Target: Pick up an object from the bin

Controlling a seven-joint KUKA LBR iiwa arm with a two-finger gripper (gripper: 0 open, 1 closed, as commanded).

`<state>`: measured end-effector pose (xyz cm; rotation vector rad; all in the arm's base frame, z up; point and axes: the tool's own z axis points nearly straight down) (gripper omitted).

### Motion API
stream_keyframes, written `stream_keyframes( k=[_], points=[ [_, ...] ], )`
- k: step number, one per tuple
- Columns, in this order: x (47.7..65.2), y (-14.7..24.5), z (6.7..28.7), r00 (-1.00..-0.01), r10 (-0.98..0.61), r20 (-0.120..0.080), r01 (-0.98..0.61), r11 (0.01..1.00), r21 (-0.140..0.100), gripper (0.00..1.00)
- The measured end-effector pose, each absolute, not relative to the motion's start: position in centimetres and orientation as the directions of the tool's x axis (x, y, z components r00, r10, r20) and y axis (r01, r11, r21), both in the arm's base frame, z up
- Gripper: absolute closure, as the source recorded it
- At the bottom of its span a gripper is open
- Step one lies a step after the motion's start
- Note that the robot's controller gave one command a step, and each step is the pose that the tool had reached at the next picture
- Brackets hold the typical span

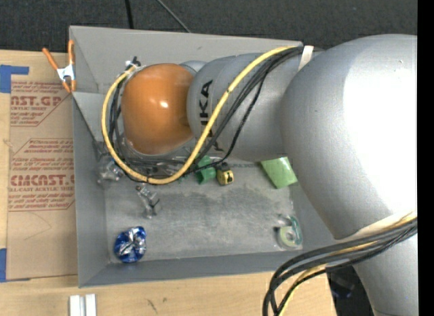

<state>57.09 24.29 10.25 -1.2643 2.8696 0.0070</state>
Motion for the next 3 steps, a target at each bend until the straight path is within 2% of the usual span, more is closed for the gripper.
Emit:
stream_keyframes(
  k=[1, 2, 3],
  points=[
    [50.5, 23.8, 6.8, -0.613, -0.79, 0.004, -0.79, 0.613, 0.002, 0.0],
    [50.7, 23.9, 7.0, -0.614, -0.789, -0.002, -0.789, 0.614, 0.002, 1.0],
    [51.6, 23.9, 25.3, -0.51, -0.86, -0.01, -0.86, 0.51, -0.006, 1.0]
  ],
)
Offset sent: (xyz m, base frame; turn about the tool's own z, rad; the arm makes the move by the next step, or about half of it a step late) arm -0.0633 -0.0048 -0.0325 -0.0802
